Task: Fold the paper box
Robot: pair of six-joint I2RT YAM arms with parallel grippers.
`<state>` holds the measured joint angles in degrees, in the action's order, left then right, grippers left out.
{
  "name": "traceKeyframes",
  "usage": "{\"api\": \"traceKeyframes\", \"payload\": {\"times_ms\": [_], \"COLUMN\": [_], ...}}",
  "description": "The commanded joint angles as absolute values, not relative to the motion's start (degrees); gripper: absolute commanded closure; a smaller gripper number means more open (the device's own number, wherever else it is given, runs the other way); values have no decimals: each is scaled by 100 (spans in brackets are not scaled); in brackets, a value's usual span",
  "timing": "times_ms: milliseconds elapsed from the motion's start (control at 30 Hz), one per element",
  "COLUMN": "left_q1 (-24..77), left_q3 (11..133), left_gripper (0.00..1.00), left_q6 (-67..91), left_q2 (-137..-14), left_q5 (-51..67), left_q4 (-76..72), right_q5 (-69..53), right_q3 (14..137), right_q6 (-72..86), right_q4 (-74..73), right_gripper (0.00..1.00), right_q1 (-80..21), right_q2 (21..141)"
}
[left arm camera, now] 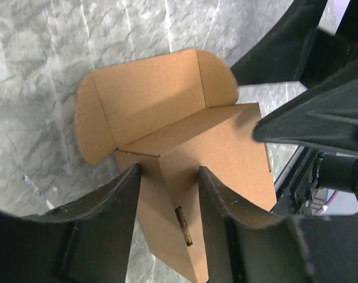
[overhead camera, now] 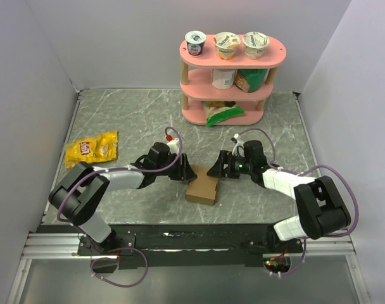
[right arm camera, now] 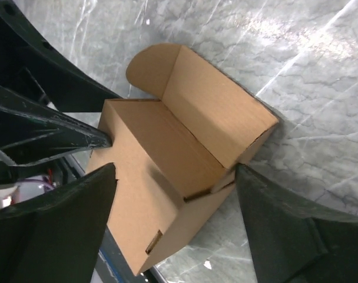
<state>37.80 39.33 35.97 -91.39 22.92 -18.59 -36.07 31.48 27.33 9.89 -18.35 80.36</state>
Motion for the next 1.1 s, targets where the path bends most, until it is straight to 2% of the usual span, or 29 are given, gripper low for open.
{"api": "traceKeyframes", "payload": {"times_ms": [0, 33, 133, 300, 367, 400, 433, 467, 500, 600, 700, 767, 867, 1067], "left_q1": [3937, 3955, 3999, 4008, 4008, 3999, 3990, 3990, 3982, 3981, 3981, 3981, 3990, 4552], "left_q3": [4157, 4149, 4184, 4227, 4236, 4315, 4376, 4447, 4552, 4710, 4921, 4896, 4536, 3350], "left_gripper": [53, 53, 54, 54, 50, 50, 46, 43, 25, 7, 1, 1, 1, 12], "left_q6": [3524, 3533, 3525, 3454, 3375, 3244, 3165, 3086, 2981, 2752, 2637, 2672, 2839, 3347], "left_q2": [-9237, -9255, -9281, -9220, -9167, -9132, -9123, -9114, -9036, -8658, -8315, -8053, -7649, -6866], "left_q5": [2074, 2057, 2004, 1802, 1679, 1522, 1416, 1319, 1075, 766, 546, 518, 720, 949], "left_q4": [-1907, -1925, -1881, -1741, -1601, -1521, -1425, -1302, -1188, -1073, -793, -712, -712, -834], "right_q5": [-3358, -3305, -3156, -2866, -2752, -2673, -2646, -2619, -2584, -2548, -2829, -3391, -3541, -3822], "right_q3": [3278, 3287, 3348, 3480, 3550, 3612, 3647, 3682, 3761, 4068, 4411, 4587, 5140, 5792], "right_q6": [2742, 2751, 2716, 2497, 2391, 2278, 2233, 2198, 2075, 1654, 1363, 1240, 802, 835], "right_q4": [1037, 1046, 994, 616, 275, 159, 71, -121, -201, -474, -396, -255, -412, -396], "right_gripper": [20, 25, 29, 32, 24, 8, 2, 0, 0, 0, 0, 0, 0, 1], "right_q1": [-2135, -2179, -2276, -2320, -2303, -2311, -2216, -2145, -2084, -1837, -1565, -1381, -1354, -1362], "right_q2": [8024, 8051, 8130, 7955, 7718, 7612, 7420, 7322, 7234, 7101, 7391, 7864, 8638, 9623]}}
